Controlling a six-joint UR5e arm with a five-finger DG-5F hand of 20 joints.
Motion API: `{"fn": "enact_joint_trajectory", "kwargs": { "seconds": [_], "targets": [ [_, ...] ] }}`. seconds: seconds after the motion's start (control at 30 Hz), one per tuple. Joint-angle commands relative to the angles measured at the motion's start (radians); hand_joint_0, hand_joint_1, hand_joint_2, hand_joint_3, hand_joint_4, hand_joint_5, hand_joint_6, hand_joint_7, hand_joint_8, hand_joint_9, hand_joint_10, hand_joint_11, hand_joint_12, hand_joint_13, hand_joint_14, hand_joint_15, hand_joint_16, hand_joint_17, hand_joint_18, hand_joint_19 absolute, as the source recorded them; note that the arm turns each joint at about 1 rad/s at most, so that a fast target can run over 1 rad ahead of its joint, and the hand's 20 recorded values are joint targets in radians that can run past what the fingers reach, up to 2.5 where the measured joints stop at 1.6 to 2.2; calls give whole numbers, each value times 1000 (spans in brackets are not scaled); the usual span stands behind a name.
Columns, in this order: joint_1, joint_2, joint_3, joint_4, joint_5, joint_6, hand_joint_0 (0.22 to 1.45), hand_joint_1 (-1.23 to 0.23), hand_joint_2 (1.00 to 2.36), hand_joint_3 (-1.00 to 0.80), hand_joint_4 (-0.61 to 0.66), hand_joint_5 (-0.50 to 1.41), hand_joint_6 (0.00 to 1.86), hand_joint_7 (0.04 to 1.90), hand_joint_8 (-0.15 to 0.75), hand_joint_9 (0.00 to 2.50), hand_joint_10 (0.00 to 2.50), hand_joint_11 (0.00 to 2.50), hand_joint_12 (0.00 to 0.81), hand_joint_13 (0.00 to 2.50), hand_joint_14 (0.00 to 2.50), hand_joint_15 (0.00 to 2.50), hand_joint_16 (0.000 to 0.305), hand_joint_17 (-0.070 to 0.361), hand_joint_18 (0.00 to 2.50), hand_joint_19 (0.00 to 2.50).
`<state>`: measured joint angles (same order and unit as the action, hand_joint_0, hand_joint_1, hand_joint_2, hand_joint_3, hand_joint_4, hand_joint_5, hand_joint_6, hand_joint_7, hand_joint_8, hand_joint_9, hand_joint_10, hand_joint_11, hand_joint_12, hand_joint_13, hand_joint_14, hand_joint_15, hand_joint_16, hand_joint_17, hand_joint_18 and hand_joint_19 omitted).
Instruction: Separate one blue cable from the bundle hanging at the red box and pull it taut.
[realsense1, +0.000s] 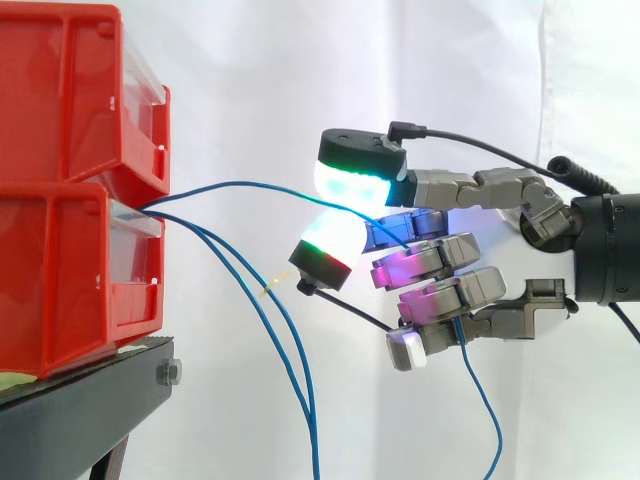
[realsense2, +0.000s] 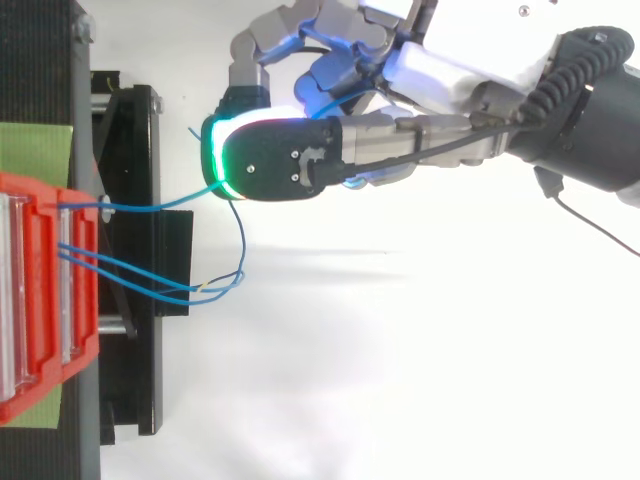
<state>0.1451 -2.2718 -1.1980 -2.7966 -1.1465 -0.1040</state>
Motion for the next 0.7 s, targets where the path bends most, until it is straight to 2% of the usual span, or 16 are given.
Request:
{"fn": "enact_joint_trajectory", "kwargs": {
  "seconds": [0.0, 0.27, 0.53, 0.67],
  "targets": [
    [4, 0, 0, -4, 1, 1, 625, -671, 1024, -191, 69, -177, 935, 1102, 228, 943, 1725, 1380, 287, 1292, 988, 1457, 47, 106, 929, 1019],
    [11, 0, 0, -8, 5, -2, 617, -653, 1025, -167, 97, -177, 944, 1096, 246, 949, 1987, 1334, 294, 1298, 1008, 1441, 47, 107, 931, 1030],
    [17, -2, 0, -9, 5, -2, 615, -667, 1026, -119, 73, -171, 945, 1118, 254, 981, 2011, 1368, 287, 1310, 996, 1453, 47, 107, 933, 1031],
    [19, -14, 0, -12, 4, 10, 614, -658, 1022, -213, 116, -180, 938, 1089, 249, 983, 2013, 1376, 286, 1308, 999, 1460, 48, 107, 936, 1020]
  ]
}}
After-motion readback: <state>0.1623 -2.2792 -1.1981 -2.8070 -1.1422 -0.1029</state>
